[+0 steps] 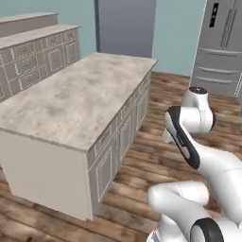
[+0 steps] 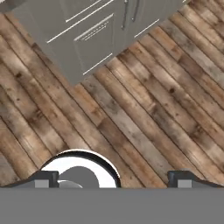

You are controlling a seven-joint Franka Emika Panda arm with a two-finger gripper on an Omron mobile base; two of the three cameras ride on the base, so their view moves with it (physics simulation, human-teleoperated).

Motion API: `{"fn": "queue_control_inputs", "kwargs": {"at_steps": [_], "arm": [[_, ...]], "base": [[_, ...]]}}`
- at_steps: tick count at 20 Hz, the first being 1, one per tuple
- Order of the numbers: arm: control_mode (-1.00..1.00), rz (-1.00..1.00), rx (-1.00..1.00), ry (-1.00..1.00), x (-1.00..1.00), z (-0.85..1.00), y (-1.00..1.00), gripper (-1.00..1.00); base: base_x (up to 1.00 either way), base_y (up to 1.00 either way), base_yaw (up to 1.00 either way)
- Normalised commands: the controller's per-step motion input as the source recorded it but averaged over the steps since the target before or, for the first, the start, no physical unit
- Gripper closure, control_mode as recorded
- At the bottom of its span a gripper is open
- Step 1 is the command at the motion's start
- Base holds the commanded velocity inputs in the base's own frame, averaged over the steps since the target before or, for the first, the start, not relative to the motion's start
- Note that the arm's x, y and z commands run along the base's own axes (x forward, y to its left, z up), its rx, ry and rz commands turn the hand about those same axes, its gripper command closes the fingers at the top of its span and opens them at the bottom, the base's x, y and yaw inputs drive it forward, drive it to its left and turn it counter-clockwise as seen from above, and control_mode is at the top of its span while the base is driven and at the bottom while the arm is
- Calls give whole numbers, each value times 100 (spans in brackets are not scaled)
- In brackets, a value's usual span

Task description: Pick up the metallic utensils from the counter and place them in the open drawer. Make sure not to pick up any wooden utensils.

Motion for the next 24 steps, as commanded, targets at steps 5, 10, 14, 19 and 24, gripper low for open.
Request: {"fn": "queue_control_inputs", "kwargs": {"at_steps": [5,10,14,19,24], "arm": [[100,0,0,0,0,0,0,-100],[100,0,0,0,0,0,0,-100],[100,0,0,0,0,0,0,-100],[100,0,0,0,0,0,0,-100],[100,0,0,0,0,0,0,-100]], "base": [[-1,52,100],[20,55,91],[89,55,59],[100,93,-7],[100,100,-22]]}}
